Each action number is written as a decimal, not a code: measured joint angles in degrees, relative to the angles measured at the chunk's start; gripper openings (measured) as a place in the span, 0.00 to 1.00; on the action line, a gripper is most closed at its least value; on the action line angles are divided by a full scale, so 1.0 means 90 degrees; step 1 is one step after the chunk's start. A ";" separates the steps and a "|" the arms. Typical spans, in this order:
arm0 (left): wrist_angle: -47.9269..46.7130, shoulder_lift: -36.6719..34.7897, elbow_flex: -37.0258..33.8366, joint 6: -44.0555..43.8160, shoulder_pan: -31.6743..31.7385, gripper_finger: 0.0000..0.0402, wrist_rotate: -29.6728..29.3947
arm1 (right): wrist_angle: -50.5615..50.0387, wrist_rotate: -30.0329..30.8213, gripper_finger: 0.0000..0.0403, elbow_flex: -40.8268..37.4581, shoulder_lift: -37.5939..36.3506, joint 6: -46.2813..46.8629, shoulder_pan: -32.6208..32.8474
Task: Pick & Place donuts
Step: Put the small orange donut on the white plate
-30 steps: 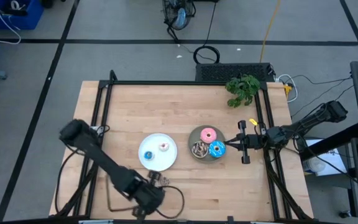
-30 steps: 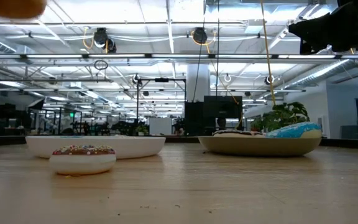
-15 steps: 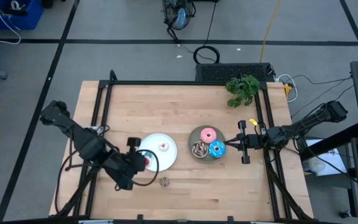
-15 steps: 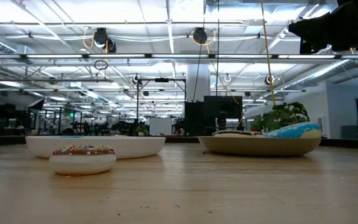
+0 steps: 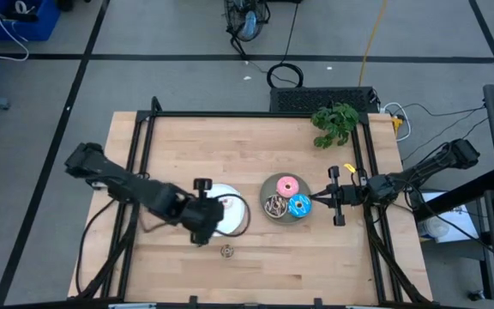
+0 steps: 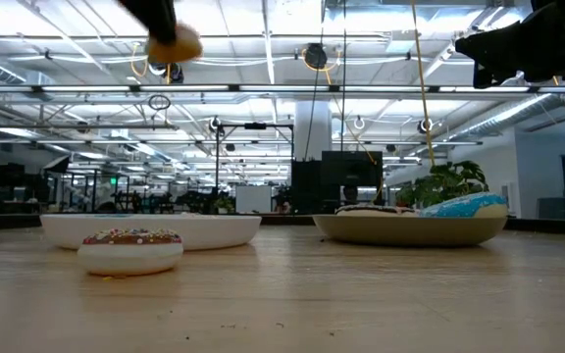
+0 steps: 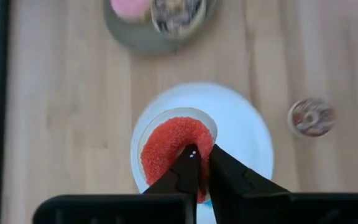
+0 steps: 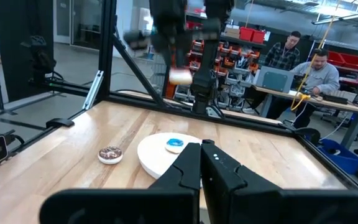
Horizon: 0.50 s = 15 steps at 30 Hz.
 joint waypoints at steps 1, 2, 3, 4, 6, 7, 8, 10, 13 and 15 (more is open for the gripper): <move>0.0096 0.0087 -0.0137 0.0028 0.0088 0.07 0.0097 | -0.0002 -0.0002 0.00 0.0000 0.0002 0.0000 0.0002; 0.0229 0.0165 -0.0291 0.0060 0.0160 0.08 0.0219 | -0.0002 -0.0002 0.00 0.0000 0.0002 0.0000 0.0002; 0.0399 0.0232 -0.0472 0.0104 0.0224 0.08 0.0349 | -0.0002 0.0000 0.00 0.0000 0.0002 0.0000 0.0000; 0.0606 0.0315 -0.0673 0.0145 0.0275 0.08 0.0464 | -0.0018 0.0000 0.00 0.0000 -0.0001 -0.0006 0.0002; 0.1110 0.0502 -0.1088 0.0253 0.0345 0.06 0.0756 | -0.0054 0.0000 0.00 0.0000 0.0002 -0.0044 0.0001; 0.1334 0.0586 -0.1285 0.0306 0.0363 0.05 0.0875 | -0.0053 0.0000 0.00 0.0000 0.0002 -0.0069 0.0001; 0.1539 0.0666 -0.1451 0.0348 0.0391 0.03 0.0974 | -0.0047 0.0000 0.00 0.0000 -0.0001 -0.0099 0.0001; 0.1857 0.0809 -0.1744 0.0375 0.0443 0.02 0.1107 | -0.0050 0.0002 0.00 0.0000 0.0002 -0.0129 0.0002; 0.2236 0.1051 -0.2067 0.0326 0.0520 0.03 0.1266 | -0.0048 0.0002 0.00 0.0000 0.0002 -0.0136 0.0002; 0.2498 0.1183 -0.2226 0.0228 0.0536 0.06 0.1369 | -0.0045 0.0002 0.00 0.0000 0.0002 -0.0141 0.0002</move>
